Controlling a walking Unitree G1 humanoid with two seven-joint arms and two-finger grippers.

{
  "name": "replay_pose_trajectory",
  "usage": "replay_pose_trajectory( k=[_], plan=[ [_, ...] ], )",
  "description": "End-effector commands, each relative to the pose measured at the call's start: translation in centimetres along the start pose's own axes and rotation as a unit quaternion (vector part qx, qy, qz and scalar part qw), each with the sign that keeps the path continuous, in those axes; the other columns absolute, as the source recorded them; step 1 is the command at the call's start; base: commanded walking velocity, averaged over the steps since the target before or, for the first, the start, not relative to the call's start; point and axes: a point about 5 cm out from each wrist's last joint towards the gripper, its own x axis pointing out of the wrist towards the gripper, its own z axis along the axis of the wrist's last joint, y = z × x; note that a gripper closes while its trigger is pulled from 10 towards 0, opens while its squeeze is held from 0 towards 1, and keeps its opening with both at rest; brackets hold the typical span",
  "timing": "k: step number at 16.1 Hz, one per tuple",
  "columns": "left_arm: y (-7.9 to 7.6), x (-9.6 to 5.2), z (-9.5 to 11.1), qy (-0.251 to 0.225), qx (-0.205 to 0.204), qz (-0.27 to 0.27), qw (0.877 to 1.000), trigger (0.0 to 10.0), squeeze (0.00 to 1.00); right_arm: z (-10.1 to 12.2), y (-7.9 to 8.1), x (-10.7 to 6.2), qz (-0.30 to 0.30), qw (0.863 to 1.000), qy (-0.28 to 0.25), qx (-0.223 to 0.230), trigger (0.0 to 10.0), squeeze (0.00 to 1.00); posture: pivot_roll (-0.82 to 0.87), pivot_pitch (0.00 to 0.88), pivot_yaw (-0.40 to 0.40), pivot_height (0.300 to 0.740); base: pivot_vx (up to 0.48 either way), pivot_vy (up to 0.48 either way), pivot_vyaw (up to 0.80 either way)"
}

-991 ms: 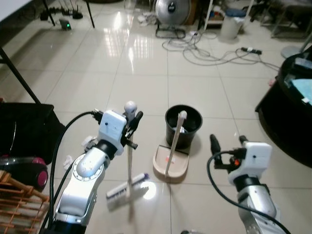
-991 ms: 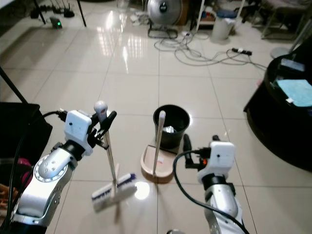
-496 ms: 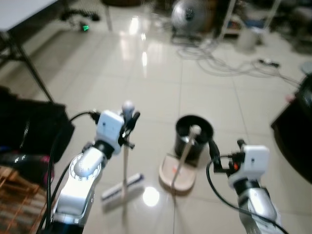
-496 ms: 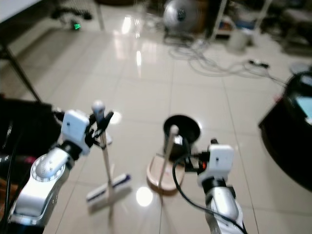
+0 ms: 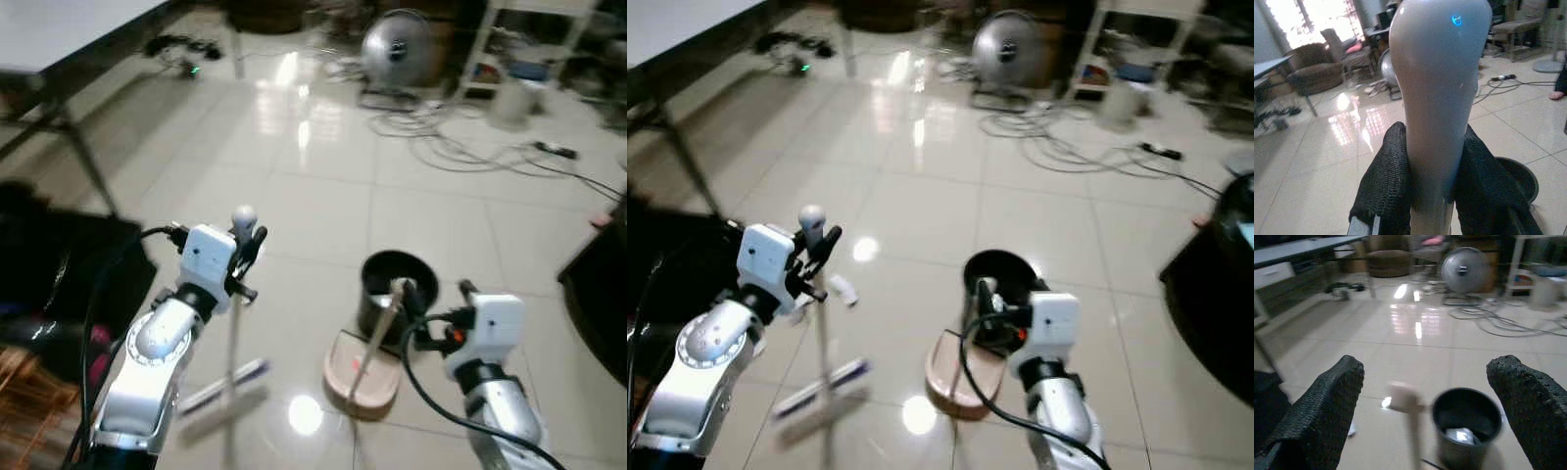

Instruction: Sweep floor

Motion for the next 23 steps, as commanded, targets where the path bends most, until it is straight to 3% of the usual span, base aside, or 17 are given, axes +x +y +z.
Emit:
replay_pose_trajectory(
  k=[1, 5, 8, 9, 10, 14, 17, 19, 21, 23],
  plan=[
    [-0.7, 0.4, 1.0, -0.027, -0.001, -0.013, 1.000, 10.0, 0.00, 0.1, -0.6, -0.1, -0.010, 1.000, -0.001, -0.006, 10.0, 0.00, 0.04, 0.069, 0.009, 0.740, 0.326, 0.000, 0.00],
    [-0.9, 0.0, 0.8, -0.024, -0.011, -0.019, 0.999, 10.0, 0.00, -0.5, -0.6, -0.5, -0.008, 1.000, 0.001, -0.014, 10.0, 0.00, 0.04, 0.075, 0.005, 0.740, 0.079, 0.000, 0.00],
    [-1.1, -0.2, 0.4, -0.018, -0.011, -0.025, 0.999, 10.0, 0.00, -2.5, -0.5, -1.2, 0.018, 0.999, 0.008, -0.035, 10.0, 0.00, 0.05, 0.081, 0.008, 0.740, 0.000, 0.000, 0.00],
    [-1.1, -0.2, 0.5, -0.020, -0.012, -0.027, 0.999, 10.0, 0.00, -2.6, -0.5, -1.2, 0.022, 0.999, 0.000, -0.035, 10.0, 0.96, 0.05, 0.083, 0.007, 0.740, 0.000, 0.000, 0.00],
    [-1.1, -0.3, 0.6, -0.022, -0.014, -0.028, 0.999, 10.0, 0.00, -2.7, -0.6, -1.1, 0.020, 0.999, -0.011, -0.036, 10.0, 1.00, 0.06, 0.085, 0.006, 0.740, 0.000, 0.000, 0.00],
    [-1.0, -0.6, 0.6, -0.024, -0.019, -0.025, 0.999, 10.0, 0.00, -3.6, -0.9, -0.8, 0.019, 0.999, -0.008, -0.045, 10.0, 1.00, 0.05, 0.091, 0.008, 0.740, 0.000, 0.000, 0.00],
    [-1.3, -0.6, 0.6, -0.023, -0.022, -0.031, 0.999, 10.0, 0.00, -5.1, -1.7, 1.0, -0.014, 0.996, 0.026, -0.082, 10.0, 1.00, 0.06, 0.101, 0.014, 0.740, 0.000, 0.000, 0.00],
    [-1.3, -0.6, 0.7, -0.023, -0.022, -0.033, 0.999, 10.0, 0.00, -5.3, -1.6, 2.4, -0.008, 0.998, 0.021, -0.065, 10.0, 0.98, 0.08, 0.113, 0.012, 0.740, 0.000, 0.000, 0.00],
    [-1.2, -0.9, 0.8, -0.018, -0.022, -0.032, 0.999, 10.0, 0.00, -5.7, -0.5, 3.8, 0.045, 0.996, 0.020, -0.070, 10.0, 0.00, 0.09, 0.126, 0.011, 0.740, 0.000, 0.000, 0.00],
    [-1.2, -1.4, 0.7, -0.013, -0.019, -0.030, 0.999, 10.0, 0.00, -5.8, -0.4, 5.0, 0.050, 0.995, 0.024, -0.079, 10.0, 0.00, 0.11, 0.140, 0.003, 0.740, 0.000, 0.000, 0.00]
  ],
)
